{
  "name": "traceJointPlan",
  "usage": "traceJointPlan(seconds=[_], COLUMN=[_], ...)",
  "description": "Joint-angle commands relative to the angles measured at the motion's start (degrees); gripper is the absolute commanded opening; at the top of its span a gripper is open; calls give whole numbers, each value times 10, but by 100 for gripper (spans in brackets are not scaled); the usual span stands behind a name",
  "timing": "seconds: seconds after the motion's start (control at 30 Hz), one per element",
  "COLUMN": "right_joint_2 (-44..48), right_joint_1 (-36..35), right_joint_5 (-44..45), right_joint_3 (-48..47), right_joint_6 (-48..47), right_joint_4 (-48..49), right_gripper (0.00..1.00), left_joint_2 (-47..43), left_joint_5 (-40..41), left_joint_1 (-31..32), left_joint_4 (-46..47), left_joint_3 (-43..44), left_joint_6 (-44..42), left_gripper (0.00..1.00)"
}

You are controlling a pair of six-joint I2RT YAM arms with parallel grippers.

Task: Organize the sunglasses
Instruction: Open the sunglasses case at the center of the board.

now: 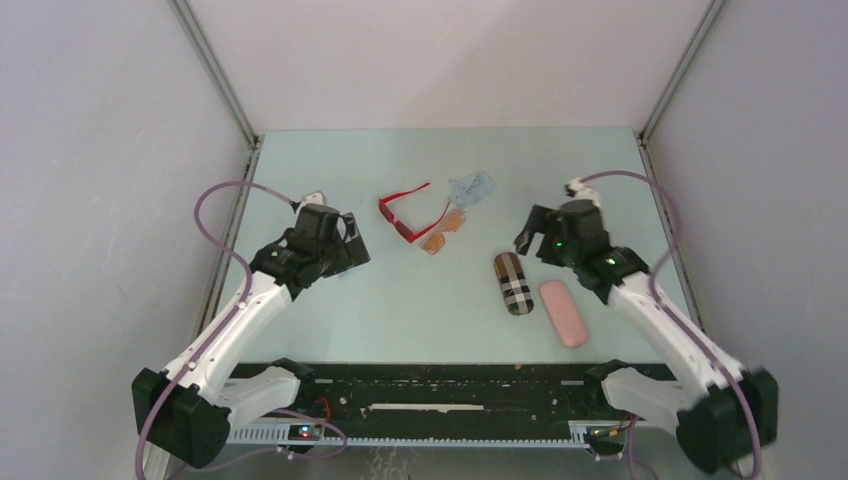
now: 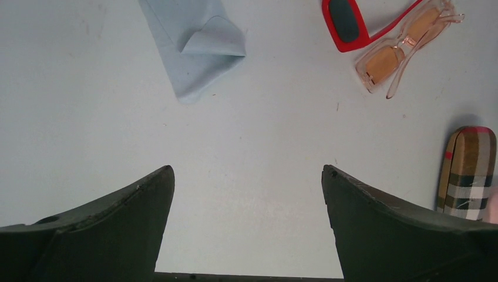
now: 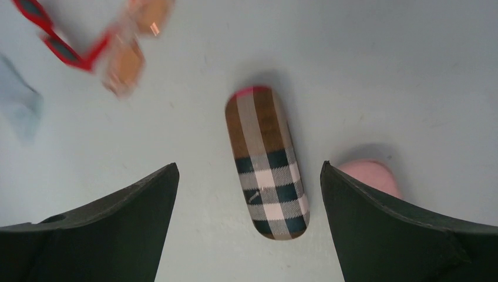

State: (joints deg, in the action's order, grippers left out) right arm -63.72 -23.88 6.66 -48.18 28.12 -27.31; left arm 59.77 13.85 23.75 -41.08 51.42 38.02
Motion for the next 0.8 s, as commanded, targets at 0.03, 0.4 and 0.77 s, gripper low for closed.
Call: traceJointPlan(seconds=[0.03, 0.4, 0.77], right_joint_2=[-93, -192, -229], right_joint_1=[-57, -70, -70], right_joint_5=[29, 23, 0], right_joint_3=[-27, -22, -10], right_joint_6=[-37, -79, -82], right_joint_4=[-38, 3, 39], right_gripper=[100, 99, 74], left_joint_2=[-45, -105, -130], left_joint_5=[61, 31, 19], left_joint_1=[15, 15, 15], left_joint_4=[15, 58, 83], left_joint_3=[-14, -24, -48], left_joint_6=[48, 42, 32], left_gripper=[100, 100, 100])
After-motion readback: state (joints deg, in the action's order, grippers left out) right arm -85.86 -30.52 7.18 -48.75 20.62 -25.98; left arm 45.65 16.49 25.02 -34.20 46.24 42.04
